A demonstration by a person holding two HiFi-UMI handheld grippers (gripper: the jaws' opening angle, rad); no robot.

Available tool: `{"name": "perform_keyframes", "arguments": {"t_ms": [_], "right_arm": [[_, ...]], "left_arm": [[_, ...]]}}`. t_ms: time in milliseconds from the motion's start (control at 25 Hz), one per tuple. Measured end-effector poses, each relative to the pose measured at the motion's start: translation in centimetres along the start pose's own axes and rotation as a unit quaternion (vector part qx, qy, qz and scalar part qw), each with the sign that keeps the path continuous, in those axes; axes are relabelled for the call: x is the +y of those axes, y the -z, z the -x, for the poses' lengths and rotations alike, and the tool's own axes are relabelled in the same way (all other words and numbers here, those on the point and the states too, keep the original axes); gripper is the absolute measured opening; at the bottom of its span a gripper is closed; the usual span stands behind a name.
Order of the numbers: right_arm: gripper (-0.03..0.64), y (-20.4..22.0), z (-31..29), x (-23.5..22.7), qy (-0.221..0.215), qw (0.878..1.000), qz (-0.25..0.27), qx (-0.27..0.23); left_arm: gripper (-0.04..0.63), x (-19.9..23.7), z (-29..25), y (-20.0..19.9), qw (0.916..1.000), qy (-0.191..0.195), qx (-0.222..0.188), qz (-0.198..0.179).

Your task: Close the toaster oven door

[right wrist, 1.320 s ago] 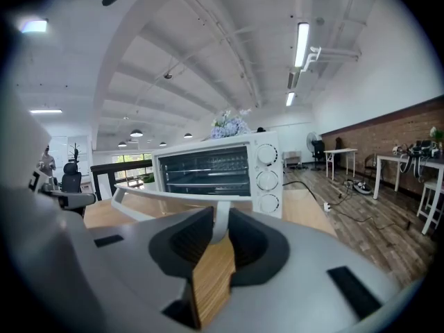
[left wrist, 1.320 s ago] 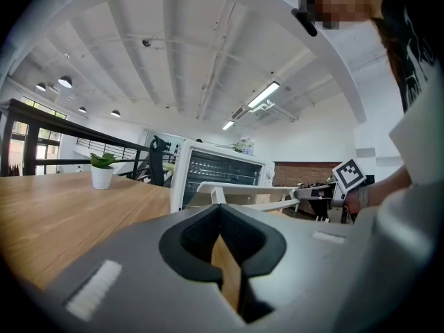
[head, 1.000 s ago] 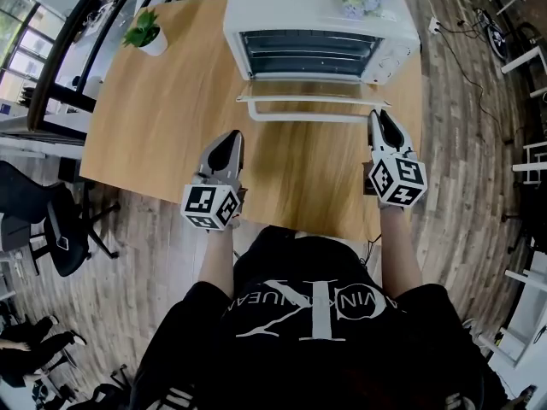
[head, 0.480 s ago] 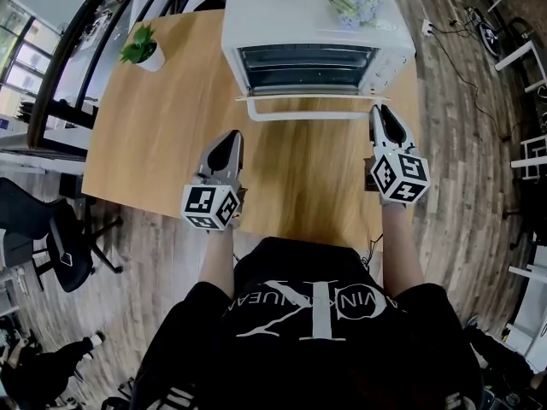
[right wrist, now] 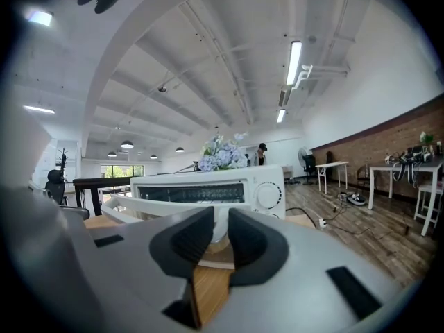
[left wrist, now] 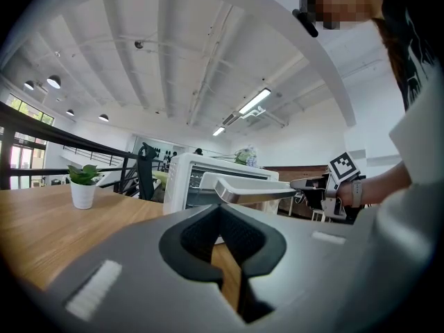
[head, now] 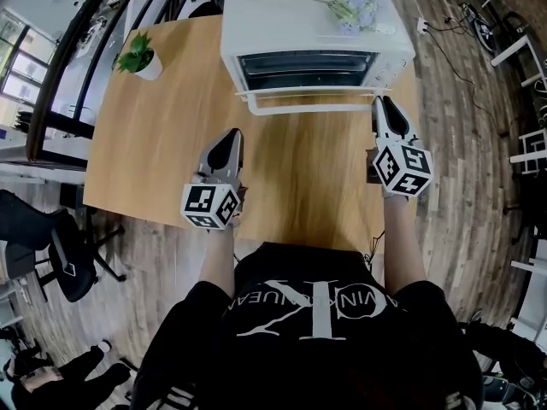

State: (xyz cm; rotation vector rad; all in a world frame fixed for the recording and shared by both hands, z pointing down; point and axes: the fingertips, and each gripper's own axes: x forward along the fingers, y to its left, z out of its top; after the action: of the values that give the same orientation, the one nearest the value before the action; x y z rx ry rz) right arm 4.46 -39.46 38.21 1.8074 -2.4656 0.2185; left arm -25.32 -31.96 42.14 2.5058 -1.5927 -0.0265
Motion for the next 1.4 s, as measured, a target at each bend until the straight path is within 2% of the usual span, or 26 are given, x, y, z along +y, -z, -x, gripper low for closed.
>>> {"name": "perform_keyframes", "arguments": {"t_ms": [1400], "right_arm": [[0.064,-3.5,-5.1,-0.9,0.048,0.998,0.024,-0.029]], "left_arm": [[0.012,3.8,-1.8,0.6,0.9997,0.021,0.005,0.016]]}}
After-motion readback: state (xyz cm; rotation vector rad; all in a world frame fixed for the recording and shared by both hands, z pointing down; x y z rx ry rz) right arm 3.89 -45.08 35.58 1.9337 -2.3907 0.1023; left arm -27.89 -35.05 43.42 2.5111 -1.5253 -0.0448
